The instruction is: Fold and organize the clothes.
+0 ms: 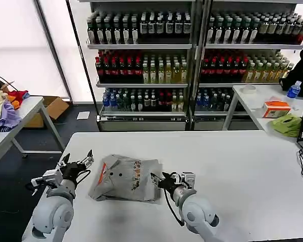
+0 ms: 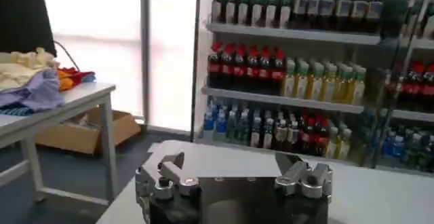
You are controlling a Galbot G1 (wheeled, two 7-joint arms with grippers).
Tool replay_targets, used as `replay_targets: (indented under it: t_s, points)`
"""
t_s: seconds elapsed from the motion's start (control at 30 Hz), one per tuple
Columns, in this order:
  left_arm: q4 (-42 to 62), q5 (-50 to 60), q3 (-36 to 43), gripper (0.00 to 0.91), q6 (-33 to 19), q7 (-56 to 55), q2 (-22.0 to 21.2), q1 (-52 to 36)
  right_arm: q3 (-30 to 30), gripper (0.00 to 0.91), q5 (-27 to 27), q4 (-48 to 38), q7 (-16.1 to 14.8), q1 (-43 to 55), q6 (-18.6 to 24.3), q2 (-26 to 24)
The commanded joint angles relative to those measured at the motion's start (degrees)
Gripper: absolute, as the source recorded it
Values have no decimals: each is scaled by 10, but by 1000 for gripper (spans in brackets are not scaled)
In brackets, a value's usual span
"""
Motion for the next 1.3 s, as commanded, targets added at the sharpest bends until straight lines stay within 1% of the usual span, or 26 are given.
replay_targets:
  t_s: [0.03, 0.1, 0.17, 0.4, 0.47, 0.7, 0.9, 1.0, 1.1, 1.13, 1.17, 1.2, 1.27, 1.3]
  points:
    - [3, -6, -16, 907, 4, -5, 5, 8, -15, 0, 14, -12, 15, 9, -2, 4]
    - [0, -7, -16, 907, 2, -7, 5, 9, -14, 0, 12, -11, 18, 6, -1, 3]
    - [-8, -7, -17, 907, 2, -6, 4, 13, -15, 0, 12, -4, 13, 1, -1, 1]
    - [-8, -7, -20, 907, 3, -6, 2, 18, -18, 0, 10, -18, 16, -2, -2, 10]
    - [-9, -7, -23, 907, 2, -6, 3, 24, -19, 0, 5, -17, 12, -4, -1, 8]
    - [-11, -11, -25, 907, 2, -6, 2, 28, -17, 0, 3, -15, 15, -8, -1, 7]
    - [-12, -10, -24, 907, 1, -6, -1, 33, -3, 0, 1, -13, 20, -11, -2, -18]
    - [-10, -9, -23, 907, 1, -6, -4, 32, 8, 0, 2, -11, 20, -13, -1, -22]
    - [-10, -9, -20, 907, 1, -6, -5, 32, 14, 0, -19, -6, -7, -20, -1, -26]
    - [-9, -9, -20, 907, 1, -6, -5, 32, 14, 0, -23, -5, -10, -21, -1, -25]
    - [-9, -8, -19, 907, 1, -6, -5, 31, 13, 121, -34, 0, -21, -23, -1, -23]
    - [-8, -8, -19, 907, 1, -6, -5, 31, 13, 0, -42, 5, -30, -25, 0, -23]
    - [-9, -8, -20, 907, 1, -5, -5, 34, 11, 0, -64, 27, -47, -32, 0, -30]
    - [-9, -8, -20, 907, 1, -5, -4, 34, 8, 0, -73, 43, -44, -35, -1, -38]
